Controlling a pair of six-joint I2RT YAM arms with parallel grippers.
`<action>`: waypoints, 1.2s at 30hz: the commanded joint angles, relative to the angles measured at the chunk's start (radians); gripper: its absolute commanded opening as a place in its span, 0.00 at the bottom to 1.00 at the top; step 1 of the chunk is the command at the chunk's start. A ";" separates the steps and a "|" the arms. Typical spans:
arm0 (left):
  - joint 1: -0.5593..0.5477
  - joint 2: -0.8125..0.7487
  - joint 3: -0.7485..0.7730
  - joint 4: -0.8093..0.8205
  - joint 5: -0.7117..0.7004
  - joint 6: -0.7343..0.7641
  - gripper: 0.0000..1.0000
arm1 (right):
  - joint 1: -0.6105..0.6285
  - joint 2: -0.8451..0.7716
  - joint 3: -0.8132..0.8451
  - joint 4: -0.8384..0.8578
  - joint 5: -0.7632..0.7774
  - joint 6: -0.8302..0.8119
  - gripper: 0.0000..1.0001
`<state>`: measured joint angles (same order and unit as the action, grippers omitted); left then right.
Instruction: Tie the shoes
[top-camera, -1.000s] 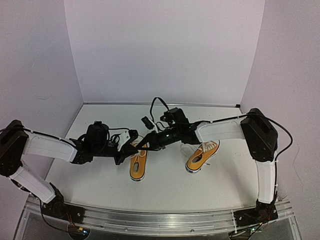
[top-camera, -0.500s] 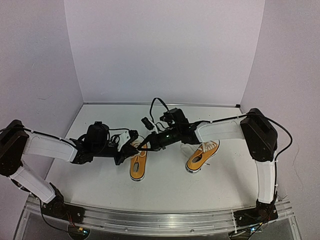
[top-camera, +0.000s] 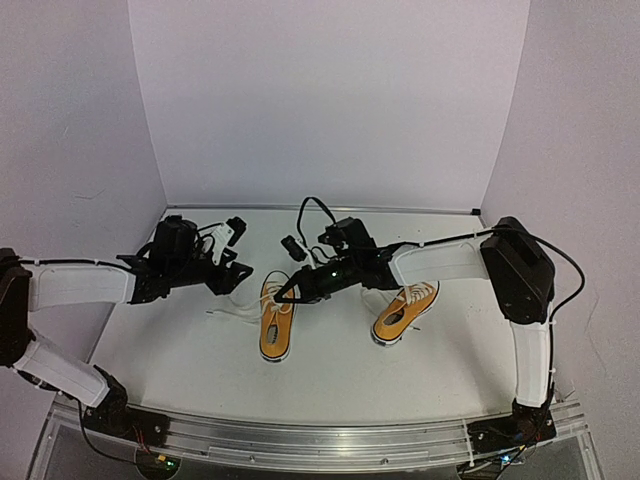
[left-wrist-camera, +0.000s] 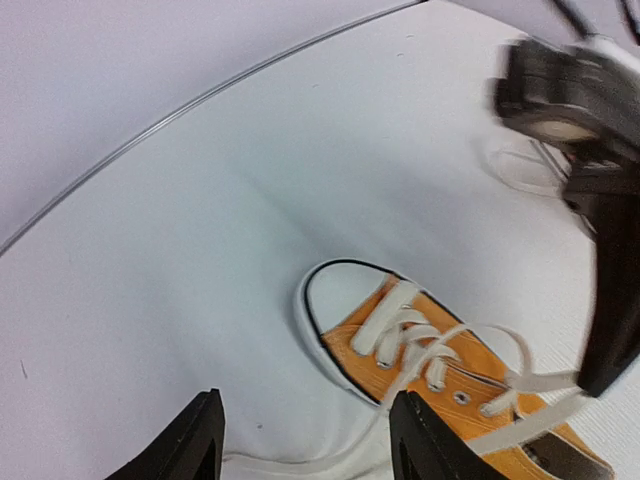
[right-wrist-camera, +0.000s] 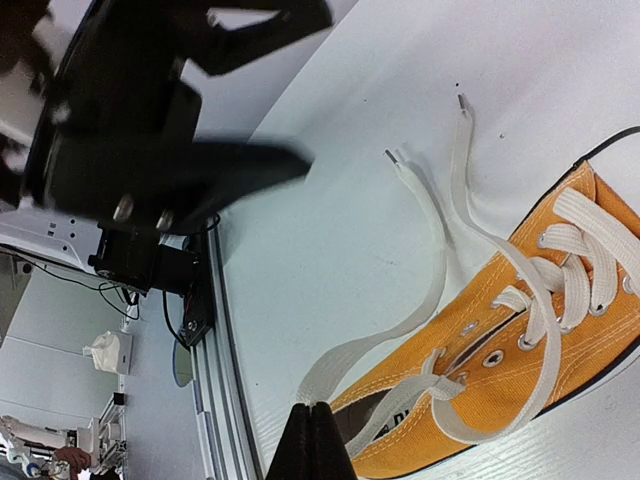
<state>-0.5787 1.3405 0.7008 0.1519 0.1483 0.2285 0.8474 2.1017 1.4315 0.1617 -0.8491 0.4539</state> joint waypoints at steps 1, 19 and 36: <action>0.048 0.133 0.163 -0.217 -0.081 -0.121 0.59 | 0.003 -0.043 0.024 0.006 0.010 -0.019 0.00; 0.051 0.459 0.387 -0.568 -0.374 -0.606 0.56 | 0.003 -0.043 0.025 0.007 0.015 -0.023 0.00; 0.047 0.607 0.428 -0.556 -0.334 -0.632 0.28 | 0.001 -0.030 0.036 0.007 0.019 -0.021 0.00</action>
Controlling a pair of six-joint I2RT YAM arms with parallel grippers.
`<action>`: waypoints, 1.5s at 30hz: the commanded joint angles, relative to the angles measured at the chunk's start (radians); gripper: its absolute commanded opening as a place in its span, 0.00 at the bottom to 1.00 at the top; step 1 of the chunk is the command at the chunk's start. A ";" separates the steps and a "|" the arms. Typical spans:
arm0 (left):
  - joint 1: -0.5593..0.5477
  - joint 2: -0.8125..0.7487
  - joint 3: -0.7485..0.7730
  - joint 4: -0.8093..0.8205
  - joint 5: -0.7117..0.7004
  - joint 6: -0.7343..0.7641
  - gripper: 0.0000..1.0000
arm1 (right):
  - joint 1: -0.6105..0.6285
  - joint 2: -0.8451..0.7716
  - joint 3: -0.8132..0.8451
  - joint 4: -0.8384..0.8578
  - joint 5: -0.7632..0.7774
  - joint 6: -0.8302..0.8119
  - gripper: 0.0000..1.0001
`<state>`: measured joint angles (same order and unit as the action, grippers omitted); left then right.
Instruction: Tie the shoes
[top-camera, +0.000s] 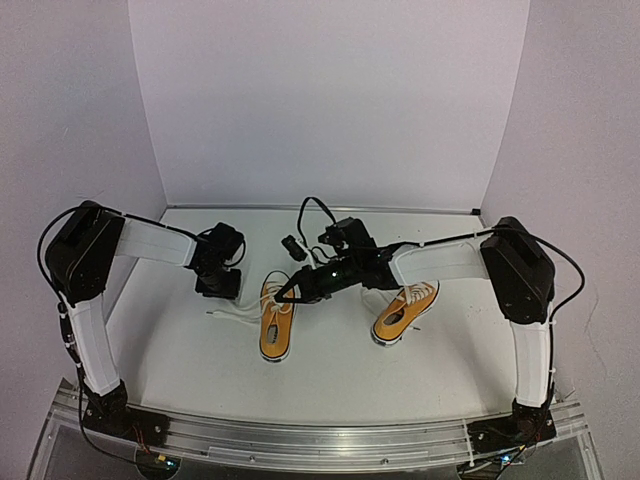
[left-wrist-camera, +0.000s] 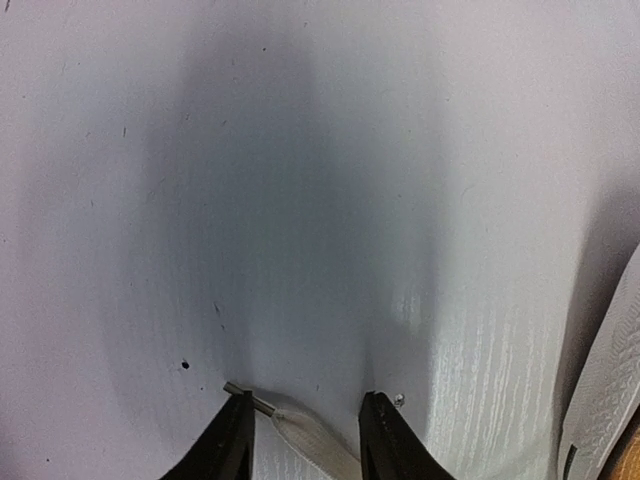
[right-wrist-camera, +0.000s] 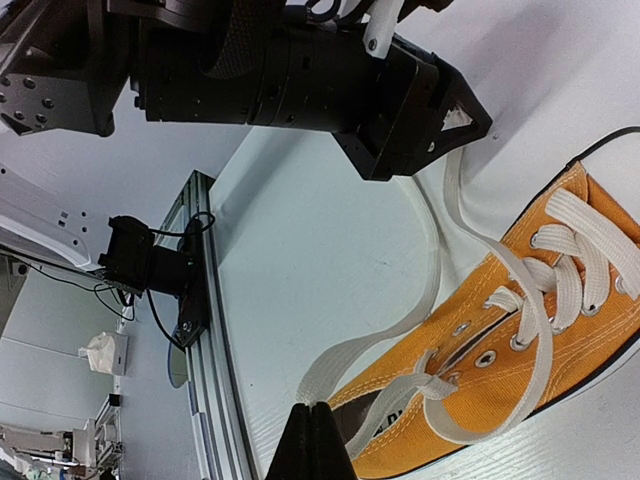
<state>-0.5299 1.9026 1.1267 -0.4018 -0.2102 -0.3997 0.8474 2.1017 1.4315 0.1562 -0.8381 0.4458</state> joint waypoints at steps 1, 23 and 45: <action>-0.004 0.046 0.001 0.002 0.032 0.002 0.23 | 0.002 -0.029 0.035 0.013 0.008 -0.013 0.00; -0.040 -0.540 -0.096 -0.029 -0.081 0.052 0.00 | -0.007 -0.020 0.054 0.014 0.035 -0.016 0.00; -0.277 -0.898 -0.284 -0.321 -0.057 -0.124 0.00 | -0.026 -0.021 0.068 0.039 0.074 0.014 0.00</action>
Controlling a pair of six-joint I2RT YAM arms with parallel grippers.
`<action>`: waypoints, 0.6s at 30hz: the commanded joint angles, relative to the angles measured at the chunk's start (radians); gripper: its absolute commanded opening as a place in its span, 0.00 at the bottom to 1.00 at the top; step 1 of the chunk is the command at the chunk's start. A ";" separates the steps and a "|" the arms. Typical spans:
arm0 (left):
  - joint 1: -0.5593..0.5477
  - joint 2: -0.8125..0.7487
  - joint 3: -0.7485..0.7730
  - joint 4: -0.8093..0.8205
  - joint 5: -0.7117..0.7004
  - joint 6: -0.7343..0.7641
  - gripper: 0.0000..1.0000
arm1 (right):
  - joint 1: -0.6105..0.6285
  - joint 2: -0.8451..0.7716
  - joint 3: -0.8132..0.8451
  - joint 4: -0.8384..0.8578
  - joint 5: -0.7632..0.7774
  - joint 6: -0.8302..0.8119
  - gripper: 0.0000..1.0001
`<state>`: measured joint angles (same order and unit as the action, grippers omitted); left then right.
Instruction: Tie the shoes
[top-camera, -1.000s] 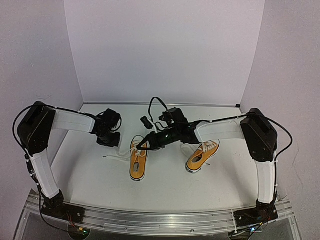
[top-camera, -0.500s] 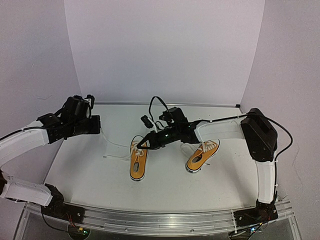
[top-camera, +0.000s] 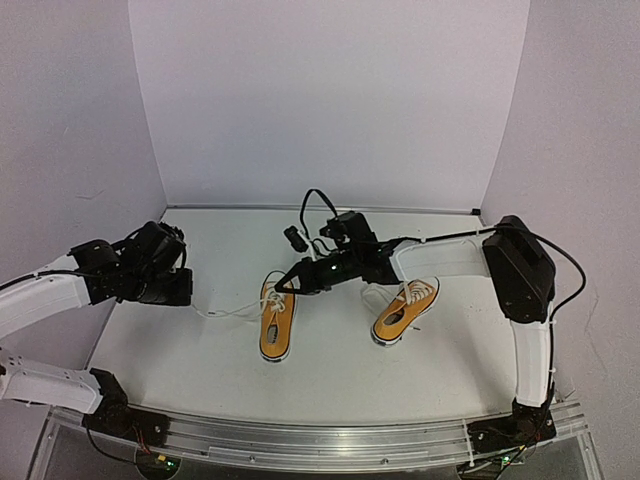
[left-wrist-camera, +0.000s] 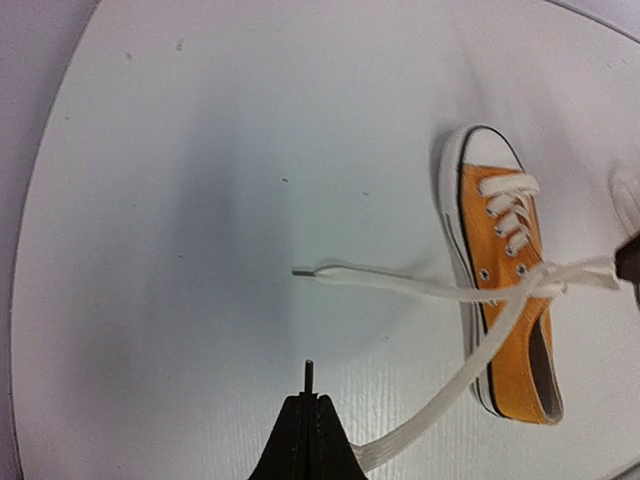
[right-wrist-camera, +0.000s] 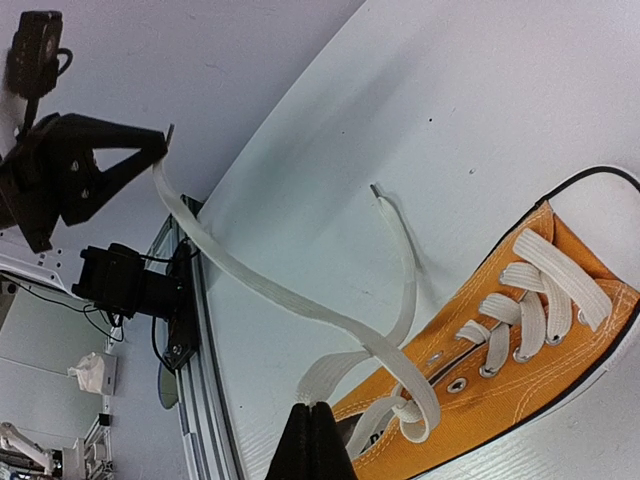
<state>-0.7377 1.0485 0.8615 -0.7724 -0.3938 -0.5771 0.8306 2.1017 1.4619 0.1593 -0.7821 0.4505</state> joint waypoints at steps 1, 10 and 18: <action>-0.089 -0.055 -0.033 0.088 0.185 0.075 0.00 | -0.011 -0.019 0.038 0.038 0.018 0.010 0.00; -0.388 0.076 0.039 0.372 0.439 0.270 0.00 | -0.042 0.006 0.058 0.053 -0.011 0.001 0.00; -0.422 0.350 0.215 0.556 0.617 0.504 0.00 | -0.067 0.026 0.065 0.077 -0.062 -0.021 0.00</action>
<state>-1.1568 1.3125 0.9636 -0.3770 0.0900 -0.2289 0.7783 2.1060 1.4868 0.1834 -0.8025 0.4507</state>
